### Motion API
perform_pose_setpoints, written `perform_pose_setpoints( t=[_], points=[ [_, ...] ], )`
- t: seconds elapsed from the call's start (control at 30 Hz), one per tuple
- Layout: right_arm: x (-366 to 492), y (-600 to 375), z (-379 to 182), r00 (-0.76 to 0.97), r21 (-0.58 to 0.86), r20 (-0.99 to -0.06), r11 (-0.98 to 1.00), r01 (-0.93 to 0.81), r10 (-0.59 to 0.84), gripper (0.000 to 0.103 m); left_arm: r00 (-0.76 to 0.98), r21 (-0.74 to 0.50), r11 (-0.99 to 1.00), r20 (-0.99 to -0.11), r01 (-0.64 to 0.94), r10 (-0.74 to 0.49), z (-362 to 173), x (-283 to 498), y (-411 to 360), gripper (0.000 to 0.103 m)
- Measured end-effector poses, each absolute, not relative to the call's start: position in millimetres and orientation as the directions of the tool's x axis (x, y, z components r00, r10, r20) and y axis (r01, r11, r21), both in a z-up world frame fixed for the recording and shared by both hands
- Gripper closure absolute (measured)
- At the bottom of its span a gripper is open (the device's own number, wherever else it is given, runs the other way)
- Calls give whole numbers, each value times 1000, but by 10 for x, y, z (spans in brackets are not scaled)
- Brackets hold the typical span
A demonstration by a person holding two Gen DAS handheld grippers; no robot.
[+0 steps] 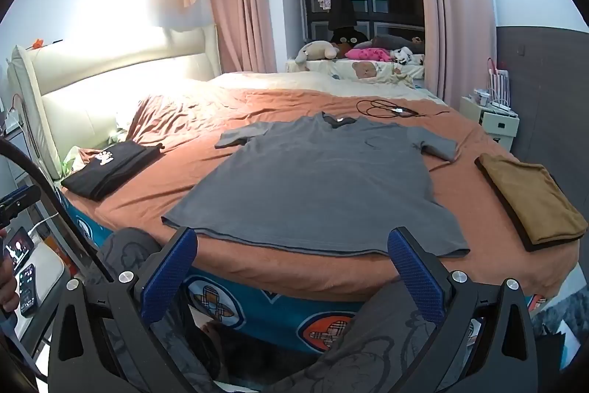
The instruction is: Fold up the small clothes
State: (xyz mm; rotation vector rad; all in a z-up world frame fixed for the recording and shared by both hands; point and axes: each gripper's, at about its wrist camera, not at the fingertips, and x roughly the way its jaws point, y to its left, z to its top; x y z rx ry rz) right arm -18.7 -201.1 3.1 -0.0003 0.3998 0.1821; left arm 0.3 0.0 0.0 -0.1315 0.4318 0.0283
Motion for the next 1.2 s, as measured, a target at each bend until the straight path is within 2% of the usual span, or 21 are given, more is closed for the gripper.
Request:
perform_pose_setpoints(
  t=[1.2],
  points=[
    [-220, -2016, 59, 911, 36, -373, 983, -178, 179, 0, 921, -95, 995, -390, -20, -19, 79, -90, -59, 0]
  ],
)
